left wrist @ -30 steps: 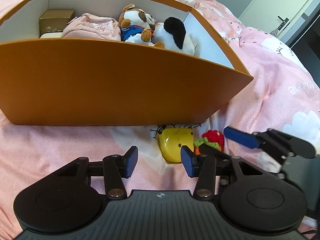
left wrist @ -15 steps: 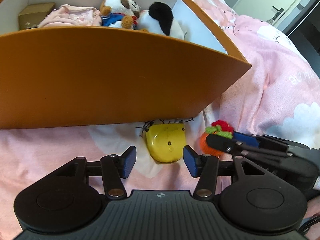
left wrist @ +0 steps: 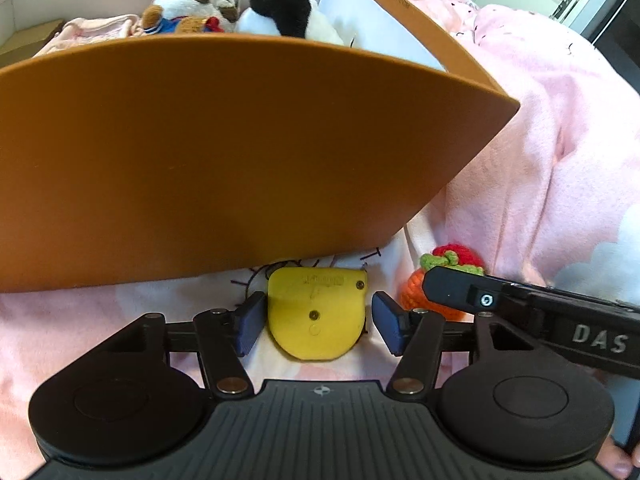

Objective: Organize objects
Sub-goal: 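Grasp the yellow item with left tool while right tool grasps the crocheted pot, then carry the yellow item and crocheted pot over the orange box with both tools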

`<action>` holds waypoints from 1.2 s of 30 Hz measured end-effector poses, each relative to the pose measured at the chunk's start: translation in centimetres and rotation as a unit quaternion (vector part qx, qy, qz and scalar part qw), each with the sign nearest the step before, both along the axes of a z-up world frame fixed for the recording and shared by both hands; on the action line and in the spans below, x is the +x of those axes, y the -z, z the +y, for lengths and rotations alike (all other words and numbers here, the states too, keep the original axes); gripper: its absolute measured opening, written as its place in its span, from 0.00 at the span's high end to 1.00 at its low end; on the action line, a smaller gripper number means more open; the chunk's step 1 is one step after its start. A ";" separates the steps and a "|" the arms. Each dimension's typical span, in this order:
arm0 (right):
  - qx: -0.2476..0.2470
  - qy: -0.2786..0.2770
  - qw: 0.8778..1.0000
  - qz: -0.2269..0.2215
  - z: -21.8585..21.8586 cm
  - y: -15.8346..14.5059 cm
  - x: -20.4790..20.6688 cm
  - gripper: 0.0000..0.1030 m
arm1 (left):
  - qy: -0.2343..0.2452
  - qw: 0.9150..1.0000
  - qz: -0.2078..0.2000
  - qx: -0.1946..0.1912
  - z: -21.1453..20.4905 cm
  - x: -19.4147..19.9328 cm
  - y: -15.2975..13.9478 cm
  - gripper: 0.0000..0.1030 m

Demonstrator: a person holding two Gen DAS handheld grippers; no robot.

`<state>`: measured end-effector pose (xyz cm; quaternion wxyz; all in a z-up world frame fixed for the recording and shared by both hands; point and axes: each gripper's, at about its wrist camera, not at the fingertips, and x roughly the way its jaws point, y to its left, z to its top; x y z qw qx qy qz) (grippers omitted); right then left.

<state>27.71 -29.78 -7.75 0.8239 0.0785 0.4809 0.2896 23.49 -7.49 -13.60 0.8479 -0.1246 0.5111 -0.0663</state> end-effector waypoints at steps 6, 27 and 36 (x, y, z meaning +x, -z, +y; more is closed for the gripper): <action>0.007 0.003 1.000 0.006 -0.1 0.2 0.1 0.58 | 0.021 0.999 -0.005 0.041 -1.0 -0.1 0.4 0.37; -0.035 -0.052 0.992 -0.113 0.9 -5.7 -4.4 0.57 | 0.007 0.987 -0.126 -0.098 3.9 -7.8 -10.3 0.40; -0.052 -0.132 0.956 -0.257 4.4 -14.1 -4.2 0.57 | -0.030 0.977 -0.193 -0.087 5.3 -4.8 -14.2 0.40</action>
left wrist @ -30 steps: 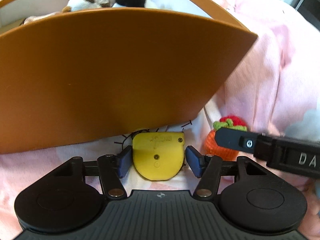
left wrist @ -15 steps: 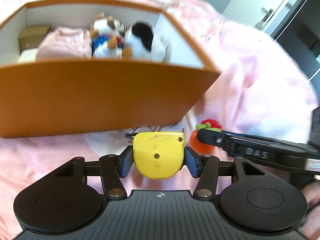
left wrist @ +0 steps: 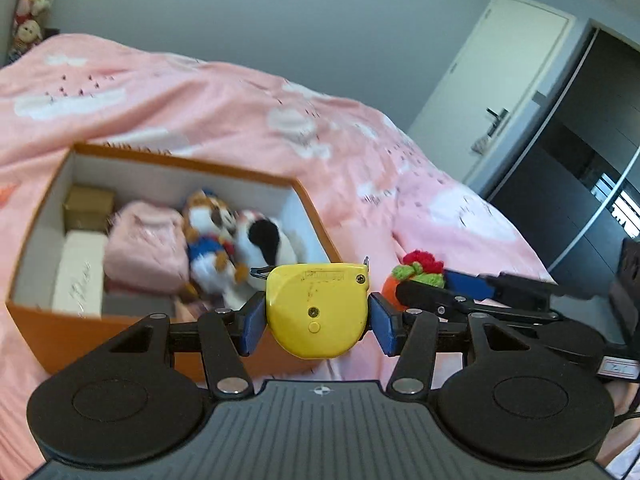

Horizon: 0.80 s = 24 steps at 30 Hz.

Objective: Organize objects
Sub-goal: 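Carry the yellow item and crocheted pot over the orange box with both tools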

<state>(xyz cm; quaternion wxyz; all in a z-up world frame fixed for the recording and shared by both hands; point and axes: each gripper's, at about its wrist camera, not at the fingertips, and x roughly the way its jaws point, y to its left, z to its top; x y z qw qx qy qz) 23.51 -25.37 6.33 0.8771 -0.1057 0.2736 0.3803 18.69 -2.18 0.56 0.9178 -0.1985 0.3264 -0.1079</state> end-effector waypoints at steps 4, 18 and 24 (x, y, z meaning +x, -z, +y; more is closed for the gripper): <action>-0.066 -0.026 0.997 -0.024 3.7 -0.9 1.3 0.57 | -0.020 1.000 0.004 0.011 1.5 0.9 -0.2 0.41; -0.289 -0.125 0.948 -0.037 12.3 4.6 5.6 0.57 | -0.014 0.996 0.090 -0.008 2.7 6.9 5.2 0.41; -0.319 -0.145 0.937 -0.012 13.9 5.8 6.6 0.57 | -0.011 0.993 0.115 -0.017 3.0 8.1 6.7 0.41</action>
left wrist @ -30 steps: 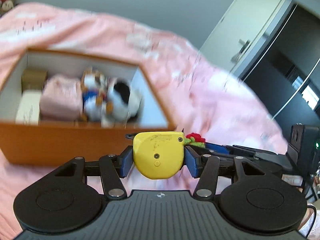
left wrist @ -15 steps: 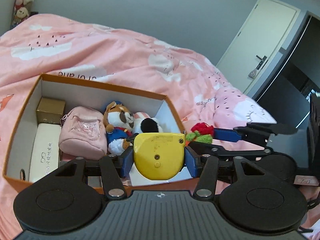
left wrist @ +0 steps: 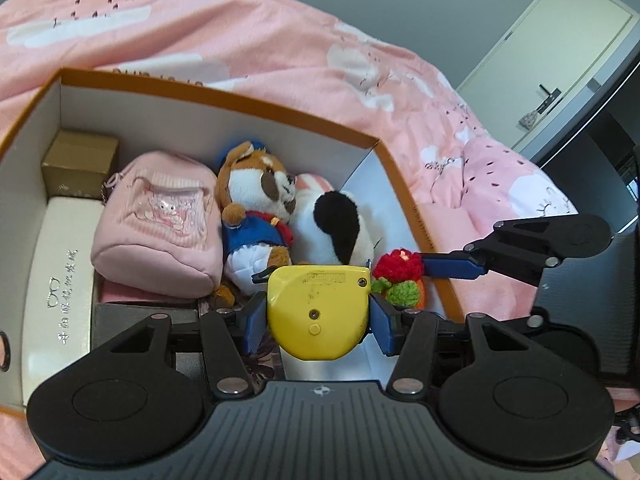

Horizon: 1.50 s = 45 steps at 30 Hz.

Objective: Organize objects
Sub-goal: 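Carry the yellow item and crocheted pot over the orange box with both tools, then lower both items into the box and open both tools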

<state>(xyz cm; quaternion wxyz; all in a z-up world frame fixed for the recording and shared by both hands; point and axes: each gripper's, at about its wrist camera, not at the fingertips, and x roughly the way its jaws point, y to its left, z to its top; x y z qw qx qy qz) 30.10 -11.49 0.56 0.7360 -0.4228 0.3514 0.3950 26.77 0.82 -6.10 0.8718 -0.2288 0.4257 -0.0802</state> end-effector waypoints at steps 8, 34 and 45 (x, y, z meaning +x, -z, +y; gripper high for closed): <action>0.003 0.022 0.999 0.049 0.0 0.1 1.3 0.54 | 0.011 0.999 0.034 0.002 -0.3 1.2 1.3 0.41; 0.009 0.004 0.999 -0.033 -2.3 -0.9 -0.9 0.24 | -0.004 0.997 0.079 -0.010 -1.2 2.4 2.4 0.40; 0.020 0.014 0.999 -0.046 -3.2 -1.8 -1.8 0.18 | -0.016 0.999 0.039 0.010 -1.3 1.1 -0.2 0.26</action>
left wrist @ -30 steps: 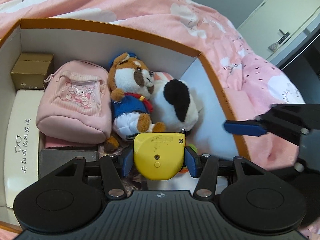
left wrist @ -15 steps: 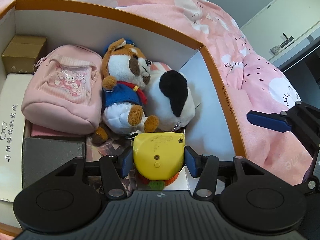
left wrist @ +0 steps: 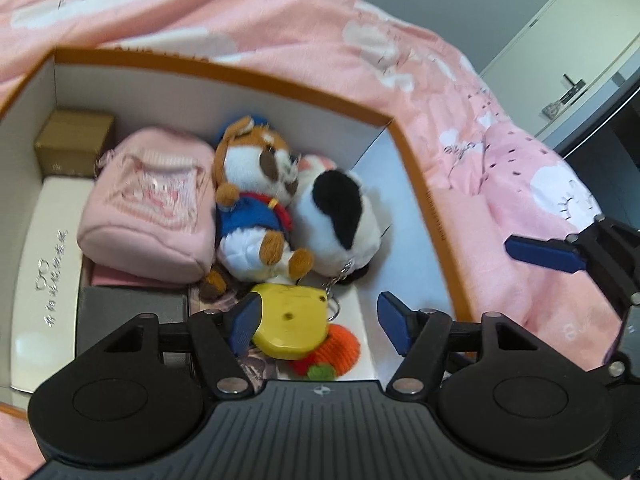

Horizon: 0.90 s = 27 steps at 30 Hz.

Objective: Organize objects

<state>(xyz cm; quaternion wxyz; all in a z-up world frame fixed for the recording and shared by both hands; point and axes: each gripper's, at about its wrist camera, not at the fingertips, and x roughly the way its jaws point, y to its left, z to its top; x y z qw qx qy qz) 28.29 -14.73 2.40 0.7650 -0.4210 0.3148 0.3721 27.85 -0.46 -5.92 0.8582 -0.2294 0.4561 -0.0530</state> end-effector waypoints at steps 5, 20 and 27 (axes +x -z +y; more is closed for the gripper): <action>0.010 0.007 1.000 -0.005 -0.7 -1.0 -0.6 0.17 | -0.002 0.999 -0.040 0.016 -0.5 -1.3 -2.5 0.26; 0.167 0.068 0.984 0.002 -4.0 -8.3 -3.6 0.04 | -0.088 0.936 -0.268 0.213 -1.8 -10.4 -13.2 0.12; 0.314 0.089 0.945 0.004 -5.7 -12.1 -6.3 0.01 | -0.147 0.891 -0.312 0.296 -1.8 -14.1 -15.2 0.05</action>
